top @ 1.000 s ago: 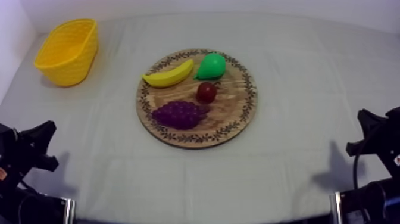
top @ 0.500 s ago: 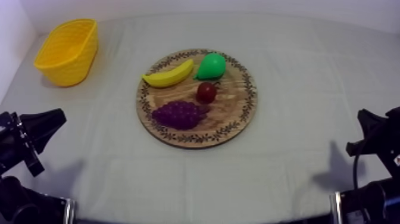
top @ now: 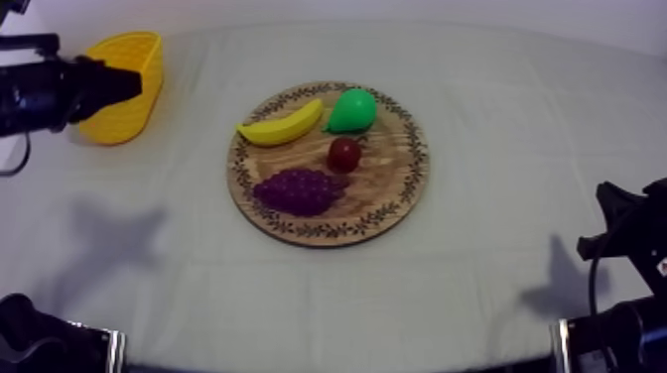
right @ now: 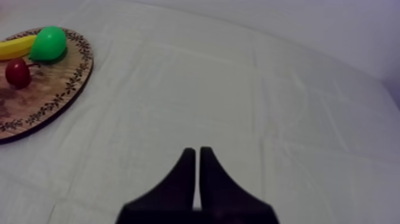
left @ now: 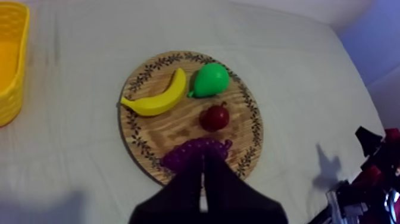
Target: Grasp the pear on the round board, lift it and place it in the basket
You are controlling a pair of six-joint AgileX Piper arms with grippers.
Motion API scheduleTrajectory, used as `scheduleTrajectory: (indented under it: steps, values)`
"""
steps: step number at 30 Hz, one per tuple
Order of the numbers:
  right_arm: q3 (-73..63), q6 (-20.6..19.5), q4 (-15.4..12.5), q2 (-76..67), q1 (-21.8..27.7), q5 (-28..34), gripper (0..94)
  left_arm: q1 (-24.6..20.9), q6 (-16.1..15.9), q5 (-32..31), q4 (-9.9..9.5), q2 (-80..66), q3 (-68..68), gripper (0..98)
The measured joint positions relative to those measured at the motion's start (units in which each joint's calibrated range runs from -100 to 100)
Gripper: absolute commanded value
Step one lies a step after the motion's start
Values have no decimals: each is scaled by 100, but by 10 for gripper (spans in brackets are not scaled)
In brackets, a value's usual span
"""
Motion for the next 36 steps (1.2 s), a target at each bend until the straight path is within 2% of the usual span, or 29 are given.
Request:
scheduleTrajectory:
  steps: [7,16,22,26,36]
  values:
    - [0,0,0,0,0,0,4,-66,168,947,-55,1942,-1952,0]
    - [0,0,0,0,0,0,4,84,532,1812,-126,4009,-4201,0]
    - [0,0,0,0,0,0,4,202,656,2485,-171,5242,-5668,0]
    - [0,0,0,0,0,0,4,337,575,2957,-176,6005,-6667,0]
    - [0,-4,0,0,0,0,4,696,45,3707,-143,7693,-8817,0]
